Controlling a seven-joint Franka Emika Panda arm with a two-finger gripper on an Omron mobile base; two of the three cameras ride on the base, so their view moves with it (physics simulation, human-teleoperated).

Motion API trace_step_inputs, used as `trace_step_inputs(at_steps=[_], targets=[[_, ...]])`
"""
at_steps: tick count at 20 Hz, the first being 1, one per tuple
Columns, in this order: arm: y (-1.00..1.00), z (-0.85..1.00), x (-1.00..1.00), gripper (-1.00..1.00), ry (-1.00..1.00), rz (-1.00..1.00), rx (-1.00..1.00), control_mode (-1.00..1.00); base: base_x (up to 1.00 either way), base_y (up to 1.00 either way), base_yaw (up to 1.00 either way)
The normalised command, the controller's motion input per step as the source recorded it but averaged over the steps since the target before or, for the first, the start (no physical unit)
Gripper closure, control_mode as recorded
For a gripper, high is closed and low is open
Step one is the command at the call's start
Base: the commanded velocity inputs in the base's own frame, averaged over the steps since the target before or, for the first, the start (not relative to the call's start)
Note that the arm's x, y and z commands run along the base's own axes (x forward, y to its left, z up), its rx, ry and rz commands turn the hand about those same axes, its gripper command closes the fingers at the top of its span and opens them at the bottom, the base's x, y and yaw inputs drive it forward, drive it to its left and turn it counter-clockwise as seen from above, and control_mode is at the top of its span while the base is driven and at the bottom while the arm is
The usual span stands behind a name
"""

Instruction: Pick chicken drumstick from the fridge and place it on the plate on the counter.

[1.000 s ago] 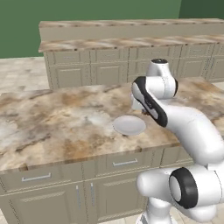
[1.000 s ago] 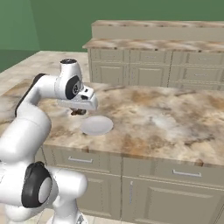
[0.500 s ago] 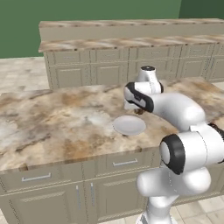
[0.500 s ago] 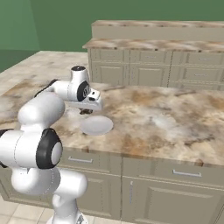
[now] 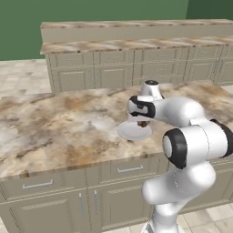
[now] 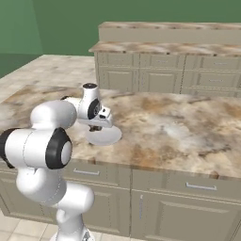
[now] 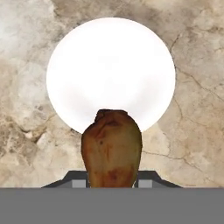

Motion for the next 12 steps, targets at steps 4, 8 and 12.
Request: trace_step_inputs(at_steps=[4,8,12], targets=[[-0.05,-0.48,0.41,1.00,0.00,0.00,0.00,-1.00,0.00,0.00,0.00],[0.00,-0.22,0.37,1.00,-0.01,0.00,-0.02,-1.00,0.00,0.00,0.00],[0.00,-0.23,0.36,1.00,-0.01,0.00,-0.01,-1.00,0.00,0.00,0.00]])
